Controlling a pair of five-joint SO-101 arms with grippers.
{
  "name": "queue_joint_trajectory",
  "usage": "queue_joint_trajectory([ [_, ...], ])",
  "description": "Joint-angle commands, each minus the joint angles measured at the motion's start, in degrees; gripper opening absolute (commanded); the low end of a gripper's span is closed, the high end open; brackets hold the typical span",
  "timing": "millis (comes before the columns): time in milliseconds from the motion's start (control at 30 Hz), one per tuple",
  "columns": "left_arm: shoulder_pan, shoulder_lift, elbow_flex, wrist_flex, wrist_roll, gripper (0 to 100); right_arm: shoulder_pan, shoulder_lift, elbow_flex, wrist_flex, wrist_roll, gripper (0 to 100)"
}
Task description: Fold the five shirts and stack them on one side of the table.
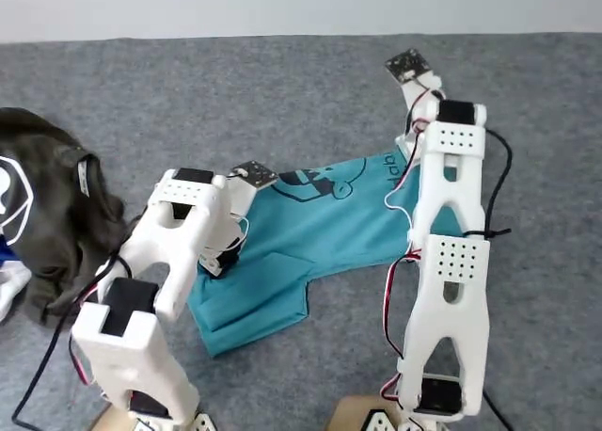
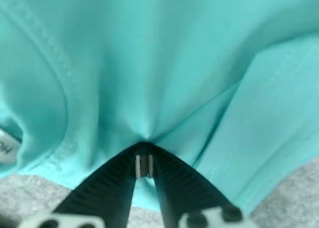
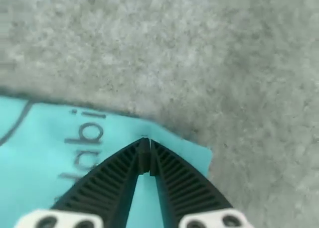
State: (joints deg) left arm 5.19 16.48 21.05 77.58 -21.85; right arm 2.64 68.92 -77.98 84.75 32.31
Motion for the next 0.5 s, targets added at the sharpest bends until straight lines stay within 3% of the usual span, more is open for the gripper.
queue_joint_trajectory([
  [0, -0.1, -8.4, -0.6, 1.7, 1.0, 1, -2.2, -5.2, -9.1, 9.5, 0.3, 0.9],
  [133, 0.4, -18.0, -0.6, 4.0, 1.1, 1, -3.3, -5.2, -15.1, 18.5, 0.2, 0.9],
  [267, -0.1, -24.1, -0.6, 7.7, 1.1, 1, -1.7, -7.1, -13.9, 18.4, -5.5, 0.9],
  [467, -0.2, -27.9, -0.6, 13.2, 1.0, 1, -1.5, -18.0, 3.7, 18.4, -7.1, 0.9],
])
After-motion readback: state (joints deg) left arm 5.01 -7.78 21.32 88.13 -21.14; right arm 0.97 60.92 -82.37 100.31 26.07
